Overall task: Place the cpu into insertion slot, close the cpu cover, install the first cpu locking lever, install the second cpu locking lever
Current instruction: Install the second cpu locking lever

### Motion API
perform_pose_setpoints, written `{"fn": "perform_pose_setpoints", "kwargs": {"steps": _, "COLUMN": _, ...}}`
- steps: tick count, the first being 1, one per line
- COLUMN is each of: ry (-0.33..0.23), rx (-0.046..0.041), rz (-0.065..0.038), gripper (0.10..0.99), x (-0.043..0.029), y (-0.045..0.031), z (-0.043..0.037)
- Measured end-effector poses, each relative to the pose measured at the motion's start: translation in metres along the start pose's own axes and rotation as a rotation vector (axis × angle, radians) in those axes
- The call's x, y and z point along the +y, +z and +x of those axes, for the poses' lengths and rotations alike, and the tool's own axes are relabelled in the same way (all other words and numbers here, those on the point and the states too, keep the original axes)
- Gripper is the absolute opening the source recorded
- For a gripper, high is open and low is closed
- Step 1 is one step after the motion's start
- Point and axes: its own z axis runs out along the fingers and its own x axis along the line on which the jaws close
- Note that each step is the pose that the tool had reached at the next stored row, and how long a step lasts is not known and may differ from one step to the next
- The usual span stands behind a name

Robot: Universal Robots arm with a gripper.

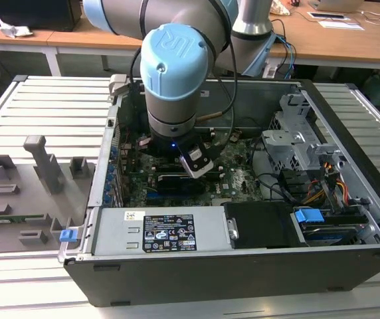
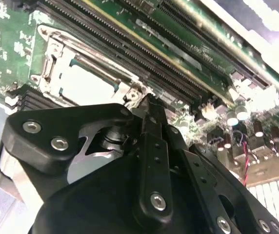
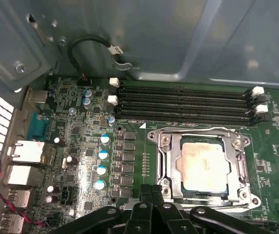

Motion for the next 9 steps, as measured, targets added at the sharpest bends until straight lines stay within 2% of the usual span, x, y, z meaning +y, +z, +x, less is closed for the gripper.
{"fn": "perform_pose_setpoints", "kwargs": {"steps": 6, "ry": 0.000, "rx": 0.0000, "rz": 0.000, "gripper": 0.106, "x": 0.0061, "y": -0.0156, "z": -0.0006}}
{"fn": "perform_pose_setpoints", "kwargs": {"steps": 9, "ry": 0.000, "rx": 0.0000, "rz": 0.000, "gripper": 0.106, "x": 0.0066, "y": -0.0165, "z": -0.0007}}
